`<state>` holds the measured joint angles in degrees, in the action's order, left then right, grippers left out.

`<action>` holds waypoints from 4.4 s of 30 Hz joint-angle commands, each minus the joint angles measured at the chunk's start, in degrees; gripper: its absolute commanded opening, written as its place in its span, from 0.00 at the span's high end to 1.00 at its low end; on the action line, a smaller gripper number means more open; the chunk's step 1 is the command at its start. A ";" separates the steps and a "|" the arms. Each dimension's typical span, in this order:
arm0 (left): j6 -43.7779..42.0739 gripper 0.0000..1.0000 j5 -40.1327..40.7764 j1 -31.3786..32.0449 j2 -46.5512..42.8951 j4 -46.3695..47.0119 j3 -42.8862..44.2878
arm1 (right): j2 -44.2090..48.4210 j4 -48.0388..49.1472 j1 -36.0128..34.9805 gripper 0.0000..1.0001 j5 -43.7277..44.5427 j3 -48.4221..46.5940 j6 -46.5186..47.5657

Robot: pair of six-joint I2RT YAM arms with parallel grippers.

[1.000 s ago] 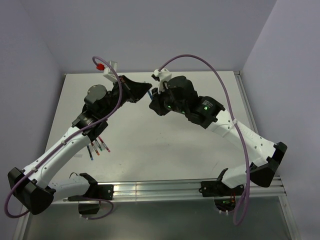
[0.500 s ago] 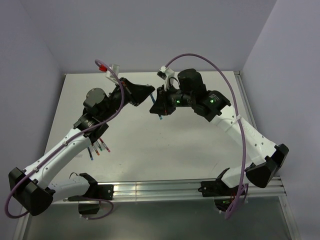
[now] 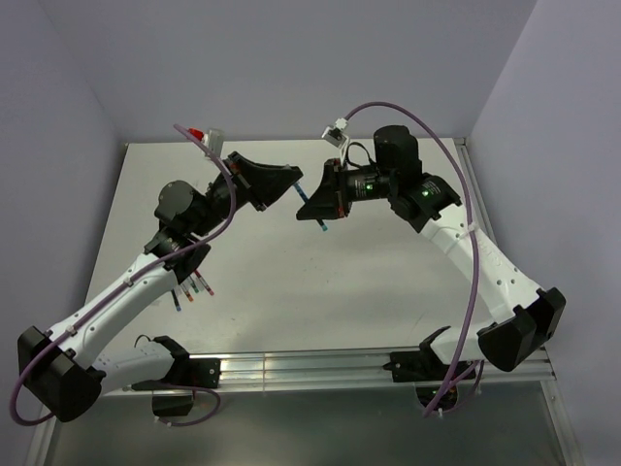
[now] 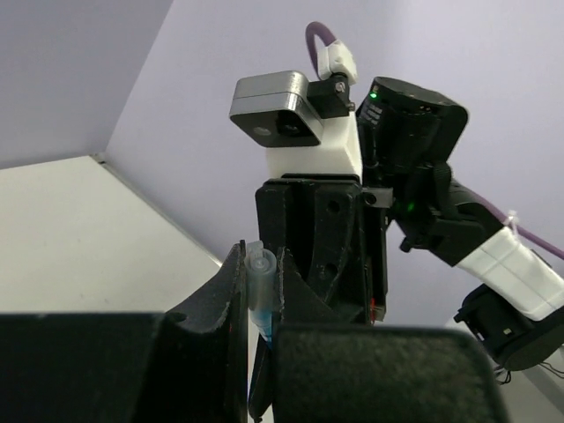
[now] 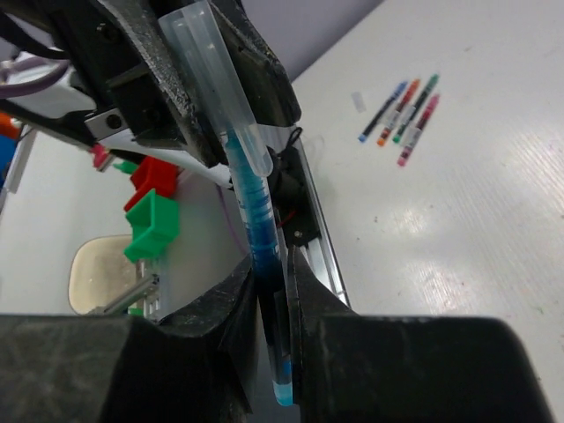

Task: Insert the pens into the pen caps
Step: Press the pen cap onto the pen.

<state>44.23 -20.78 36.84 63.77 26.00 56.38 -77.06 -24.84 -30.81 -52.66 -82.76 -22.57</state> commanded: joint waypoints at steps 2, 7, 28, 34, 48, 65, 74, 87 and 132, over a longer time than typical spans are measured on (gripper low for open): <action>2.44 1.00 -30.02 3.94 -1.72 -9.04 -5.31 | 0.86 29.94 7.34 1.00 8.47 -2.58 -9.07; 5.43 1.00 -31.70 4.03 -1.54 -3.25 -6.37 | -0.20 30.56 7.25 1.00 7.05 -2.76 -9.25; 10.52 1.00 -14.39 7.54 -2.42 -9.83 -3.82 | 1.38 12.10 -6.54 1.00 46.59 -9.17 9.99; 13.86 1.00 -11.83 7.81 -2.95 -7.99 -4.61 | 0.42 11.57 -8.83 1.00 51.25 -9.26 11.05; 14.92 1.00 -6.74 8.86 -2.68 -11.59 -3.47 | -1.60 10.43 -9.89 1.00 55.83 -10.75 11.67; 18.26 1.00 -1.38 12.38 0.13 -22.91 1.63 | -7.31 7.09 -15.60 1.00 72.16 -17.69 17.02; 19.49 1.00 -0.23 13.26 2.76 -30.74 4.44 | -10.74 6.73 -17.09 1.00 80.25 -22.35 21.24; 11.07 1.00 1.70 14.23 2.24 -35.84 5.14 | -10.05 4.89 -16.48 1.00 68.05 -23.77 20.99; 3.76 1.00 -7.88 1.92 -3.21 -31.45 0.48 | 1.82 11.74 -5.67 1.00 35.00 -4.52 10.70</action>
<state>49.01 -15.31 36.93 62.30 6.42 58.83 -79.02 -33.36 -41.47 -26.52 -85.45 -10.26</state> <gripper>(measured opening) 0.108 0.191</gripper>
